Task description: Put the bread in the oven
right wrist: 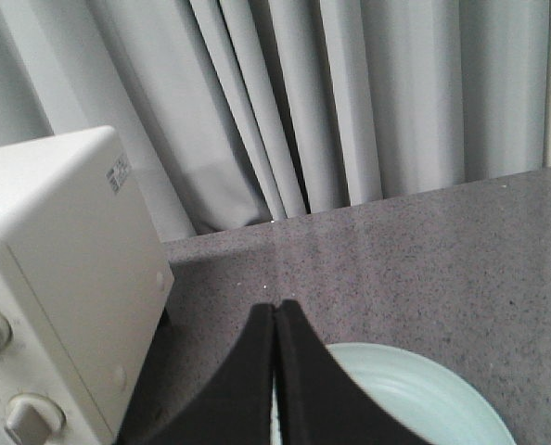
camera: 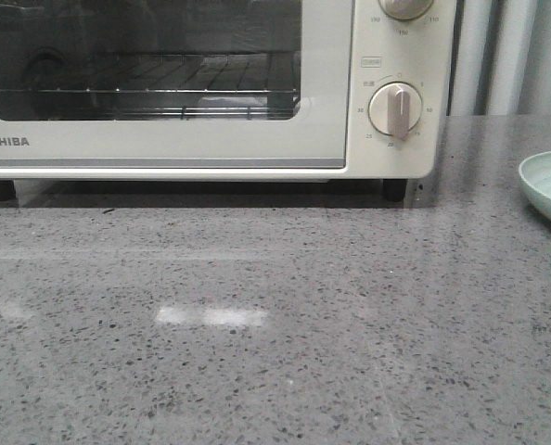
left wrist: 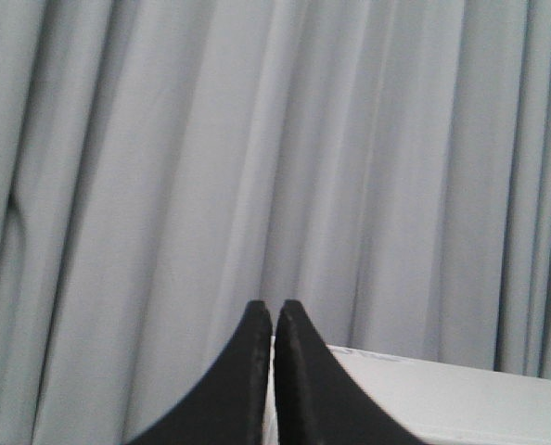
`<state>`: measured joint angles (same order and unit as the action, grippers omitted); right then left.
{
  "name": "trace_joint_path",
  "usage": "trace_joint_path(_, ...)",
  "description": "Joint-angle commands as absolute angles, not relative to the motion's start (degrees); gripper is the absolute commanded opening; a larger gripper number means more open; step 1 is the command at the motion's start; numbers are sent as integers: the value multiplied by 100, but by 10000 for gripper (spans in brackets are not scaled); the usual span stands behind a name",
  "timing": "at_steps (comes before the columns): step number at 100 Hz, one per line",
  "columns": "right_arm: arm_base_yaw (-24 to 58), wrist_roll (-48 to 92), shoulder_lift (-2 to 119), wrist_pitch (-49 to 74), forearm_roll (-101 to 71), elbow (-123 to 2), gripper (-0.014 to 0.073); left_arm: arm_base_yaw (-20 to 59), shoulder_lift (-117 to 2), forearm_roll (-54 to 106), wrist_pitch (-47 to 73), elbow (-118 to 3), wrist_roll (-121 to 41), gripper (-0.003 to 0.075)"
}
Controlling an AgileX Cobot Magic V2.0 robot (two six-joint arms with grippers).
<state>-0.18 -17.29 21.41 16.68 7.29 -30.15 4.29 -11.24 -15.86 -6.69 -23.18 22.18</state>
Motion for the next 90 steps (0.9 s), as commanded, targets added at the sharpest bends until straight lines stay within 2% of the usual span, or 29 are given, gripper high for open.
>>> trace_joint_path(1, -15, -1736, 2533, 1131, 705, -3548, -70, 772, -1618, -2092, -905, -2917, 2340, -21)
trace_joint_path(22, -15, -1736, 2902, -634, 705, -3714, -70, 1907, -2794, -2262, -252, -3808, 2340, -21)
trace_joint_path(33, -15, -1736, 2968, -830, 705, -3801, -70, 2556, -3437, -2476, -124, -4191, 2330, -21)
trace_joint_path(46, -15, -1725, 3091, 212, 729, -4209, -70, 3169, -4136, -2888, 166, -4708, 2330, -21)
trace_joint_path(64, -15, -1108, 3396, 2214, 823, -5211, -70, 3469, -4945, -2593, 1199, -5535, 2330, -21)
trace_joint_path(90, 408, -693, 3878, 3313, 773, -6254, -70, 3469, -5496, -1736, 1610, -6014, 2330, -21)
